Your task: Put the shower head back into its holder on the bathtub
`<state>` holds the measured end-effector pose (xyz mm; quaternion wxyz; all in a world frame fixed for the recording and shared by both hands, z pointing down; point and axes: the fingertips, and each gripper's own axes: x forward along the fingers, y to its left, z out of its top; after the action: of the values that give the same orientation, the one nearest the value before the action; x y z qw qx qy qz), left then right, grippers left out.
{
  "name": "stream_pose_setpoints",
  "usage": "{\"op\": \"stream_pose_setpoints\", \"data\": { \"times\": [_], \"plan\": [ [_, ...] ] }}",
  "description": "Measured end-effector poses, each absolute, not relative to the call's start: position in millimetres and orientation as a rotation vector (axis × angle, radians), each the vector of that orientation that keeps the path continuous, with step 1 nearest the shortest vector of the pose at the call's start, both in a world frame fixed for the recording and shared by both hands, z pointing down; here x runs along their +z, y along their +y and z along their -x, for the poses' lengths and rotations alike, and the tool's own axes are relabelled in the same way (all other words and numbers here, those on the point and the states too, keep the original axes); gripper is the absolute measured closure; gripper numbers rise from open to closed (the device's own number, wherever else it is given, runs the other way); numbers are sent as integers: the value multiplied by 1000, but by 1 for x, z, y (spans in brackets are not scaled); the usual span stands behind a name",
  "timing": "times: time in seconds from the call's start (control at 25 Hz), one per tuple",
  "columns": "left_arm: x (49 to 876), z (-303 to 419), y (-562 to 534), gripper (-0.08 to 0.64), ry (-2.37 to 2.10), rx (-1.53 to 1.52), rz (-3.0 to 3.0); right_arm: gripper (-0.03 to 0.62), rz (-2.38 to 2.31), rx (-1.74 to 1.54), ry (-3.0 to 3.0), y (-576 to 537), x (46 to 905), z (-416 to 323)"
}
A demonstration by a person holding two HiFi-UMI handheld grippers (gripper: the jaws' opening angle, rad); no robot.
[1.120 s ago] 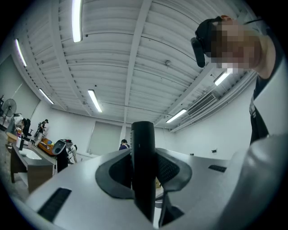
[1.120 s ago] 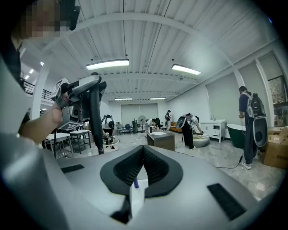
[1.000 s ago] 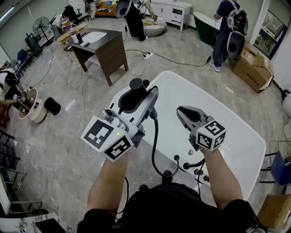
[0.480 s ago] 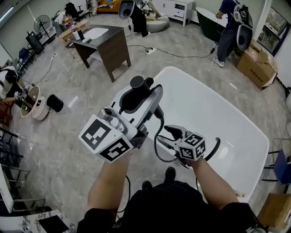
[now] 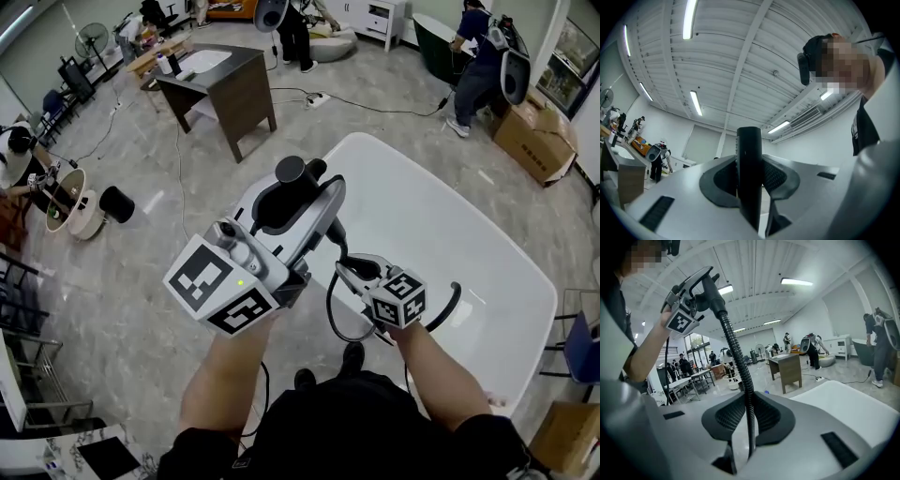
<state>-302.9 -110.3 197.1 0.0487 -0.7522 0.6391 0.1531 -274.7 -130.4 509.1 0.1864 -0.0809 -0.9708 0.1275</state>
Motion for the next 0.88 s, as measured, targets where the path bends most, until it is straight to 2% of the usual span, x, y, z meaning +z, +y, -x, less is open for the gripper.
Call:
{"op": "stream_pose_setpoints", "data": {
  "times": [0.36, 0.68, 0.88],
  "plan": [
    [229, 312, -119, 442, 2036, 273, 2194, 526, -91, 310, -2759, -225, 487, 260],
    [243, 327, -123, 443, 2091, 268, 2131, 526, -217, 249, -2837, -277, 434, 262],
    [248, 330, -119, 445, 2098, 294, 2124, 526, -224, 232, -2829, -276, 431, 261]
  ]
}}
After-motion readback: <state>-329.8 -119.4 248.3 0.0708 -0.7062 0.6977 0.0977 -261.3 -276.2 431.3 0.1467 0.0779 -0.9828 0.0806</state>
